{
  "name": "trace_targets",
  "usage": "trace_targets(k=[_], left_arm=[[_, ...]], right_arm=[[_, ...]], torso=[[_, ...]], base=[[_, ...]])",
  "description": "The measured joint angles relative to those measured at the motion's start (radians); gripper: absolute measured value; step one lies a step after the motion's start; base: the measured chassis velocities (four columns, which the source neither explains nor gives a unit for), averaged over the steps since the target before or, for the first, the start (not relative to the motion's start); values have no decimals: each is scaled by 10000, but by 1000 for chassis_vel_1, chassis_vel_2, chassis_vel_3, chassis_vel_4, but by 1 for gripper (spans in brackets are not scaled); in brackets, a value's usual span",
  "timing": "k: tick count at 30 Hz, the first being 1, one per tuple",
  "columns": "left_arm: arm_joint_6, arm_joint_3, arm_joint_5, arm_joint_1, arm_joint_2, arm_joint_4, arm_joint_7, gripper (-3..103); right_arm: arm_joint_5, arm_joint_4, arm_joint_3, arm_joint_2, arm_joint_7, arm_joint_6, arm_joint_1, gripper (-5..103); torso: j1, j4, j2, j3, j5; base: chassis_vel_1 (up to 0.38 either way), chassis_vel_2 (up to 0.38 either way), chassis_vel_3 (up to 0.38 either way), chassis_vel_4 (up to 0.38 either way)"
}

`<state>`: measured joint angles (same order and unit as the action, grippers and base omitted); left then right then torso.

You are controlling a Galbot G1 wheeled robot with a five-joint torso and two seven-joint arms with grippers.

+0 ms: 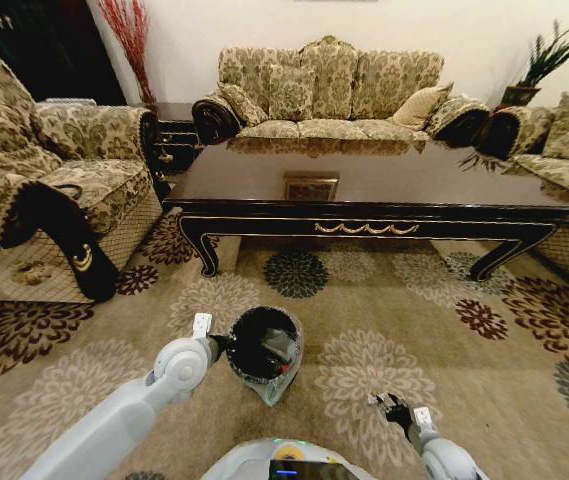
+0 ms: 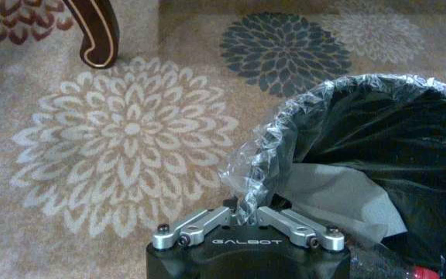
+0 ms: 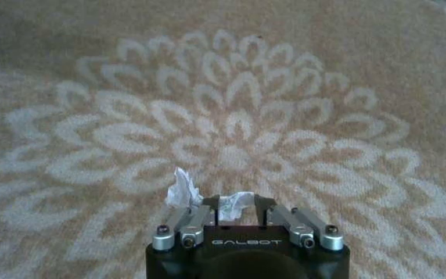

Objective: Move to the front of the table and pick up the trash from the floor, then place it into the trash bin.

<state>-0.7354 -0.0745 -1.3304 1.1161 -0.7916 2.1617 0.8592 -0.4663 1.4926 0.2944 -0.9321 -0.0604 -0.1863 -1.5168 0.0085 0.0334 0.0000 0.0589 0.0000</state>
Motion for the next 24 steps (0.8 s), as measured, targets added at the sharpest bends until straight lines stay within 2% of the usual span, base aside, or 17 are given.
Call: trace_targets(k=[3, 5, 6, 7, 8, 16, 24], left_arm=[[0, 3, 4, -36, -32, -25, -5, 0], [0, 14, 6, -90, -47, -46, -11, 0], [0, 14, 6, -90, -47, -46, -11, 0], [0, 14, 5, -104, -45, -61, -14, 0], [0, 13, 4, -107, -41, -73, -18, 0], [0, 10, 0, -100, -101, -89, -41, 0], [0, 52, 9, -83, -176, -86, -43, 0]], right_arm=[[19, 11, -19, -9, -3, -2, -17, 30], [39, 24, -30, -25, -10, -7, -19, 20], [39, 24, -30, -25, -10, -7, -19, 20], [52, 25, -30, -29, -16, -7, -14, 9], [57, 32, -30, -29, -23, -8, -16, 6], [64, 225, 10, -15, -58, -20, -91, 0], [-76, 678, 252, 70, -155, -88, -289, 0]], torso=[[0, 0, 0, 0, -1], [0, -1, 0, 0, 0], [0, -1, 0, 0, 0], [0, -1, 0, 0, 0], [0, 0, 0, 0, 0], [0, -1, 0, 0, 0], [0, 0, 0, 0, 1]], base=[[0, 0, 0, 0], [0, 0, 0, 0], [0, 0, 0, 0], [0, 0, 0, 0], [0, 0, 0, 0], [0, 0, 0, 0], [0, 0, 0, 0]])
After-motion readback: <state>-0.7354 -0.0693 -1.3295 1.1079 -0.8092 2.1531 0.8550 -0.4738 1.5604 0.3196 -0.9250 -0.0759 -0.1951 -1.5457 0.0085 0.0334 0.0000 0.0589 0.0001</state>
